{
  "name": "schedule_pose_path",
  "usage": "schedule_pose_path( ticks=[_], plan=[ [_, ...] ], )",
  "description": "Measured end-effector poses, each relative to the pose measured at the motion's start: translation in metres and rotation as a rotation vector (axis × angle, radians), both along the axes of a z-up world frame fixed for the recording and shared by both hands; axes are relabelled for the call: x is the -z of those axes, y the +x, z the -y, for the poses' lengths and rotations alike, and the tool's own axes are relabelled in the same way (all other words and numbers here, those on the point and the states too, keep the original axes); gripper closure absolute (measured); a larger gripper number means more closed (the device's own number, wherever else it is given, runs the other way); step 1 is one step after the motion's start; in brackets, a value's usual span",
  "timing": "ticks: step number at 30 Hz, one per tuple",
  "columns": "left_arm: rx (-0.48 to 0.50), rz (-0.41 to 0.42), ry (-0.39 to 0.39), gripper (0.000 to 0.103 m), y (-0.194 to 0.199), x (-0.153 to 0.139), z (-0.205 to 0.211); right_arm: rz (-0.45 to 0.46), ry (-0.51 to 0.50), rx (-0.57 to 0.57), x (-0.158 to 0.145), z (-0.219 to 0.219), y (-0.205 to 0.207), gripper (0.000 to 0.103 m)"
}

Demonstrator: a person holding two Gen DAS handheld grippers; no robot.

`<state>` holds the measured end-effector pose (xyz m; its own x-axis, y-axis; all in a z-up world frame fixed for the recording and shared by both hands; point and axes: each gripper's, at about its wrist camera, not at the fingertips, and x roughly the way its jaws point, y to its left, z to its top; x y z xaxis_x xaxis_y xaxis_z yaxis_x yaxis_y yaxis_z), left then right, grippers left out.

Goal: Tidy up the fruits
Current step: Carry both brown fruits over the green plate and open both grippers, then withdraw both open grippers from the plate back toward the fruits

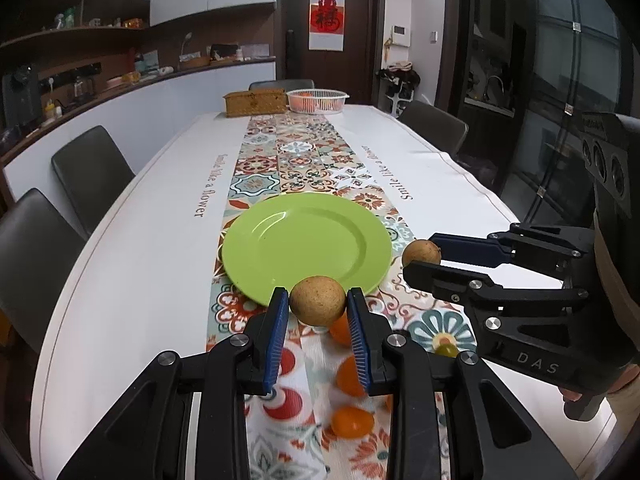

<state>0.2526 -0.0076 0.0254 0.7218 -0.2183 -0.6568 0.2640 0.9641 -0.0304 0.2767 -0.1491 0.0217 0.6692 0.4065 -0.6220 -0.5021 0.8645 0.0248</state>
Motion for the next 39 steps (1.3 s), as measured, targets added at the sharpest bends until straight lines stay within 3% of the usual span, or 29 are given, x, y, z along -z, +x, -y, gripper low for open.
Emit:
schedule_pose_path(
  ticks=[11,21,28,31,39],
  plan=[
    [0.008,-0.113,-0.011,0.073,0.071,0.041,-0.007,-0.119,-0.044,0.017,0.03,-0.008,0.067,0.073],
    [0.02,-0.154,-0.008,0.073,0.098,0.06,-0.007,-0.184,-0.067,0.011,0.053,-0.013,0.102,0.073],
    [0.009,-0.158,-0.016,0.067,0.099,0.061,-0.009,-0.209,-0.061,0.028,0.058,-0.011,0.109,0.072],
    [-0.008,-0.147,-0.006,0.067,0.092,0.056,-0.011,-0.198,-0.057,0.05,0.056,-0.009,0.107,0.067],
    [-0.02,-0.076,0.006,0.053,0.049,0.032,-0.009,-0.101,-0.042,0.083,0.027,0.003,0.068,0.067]
  ],
)
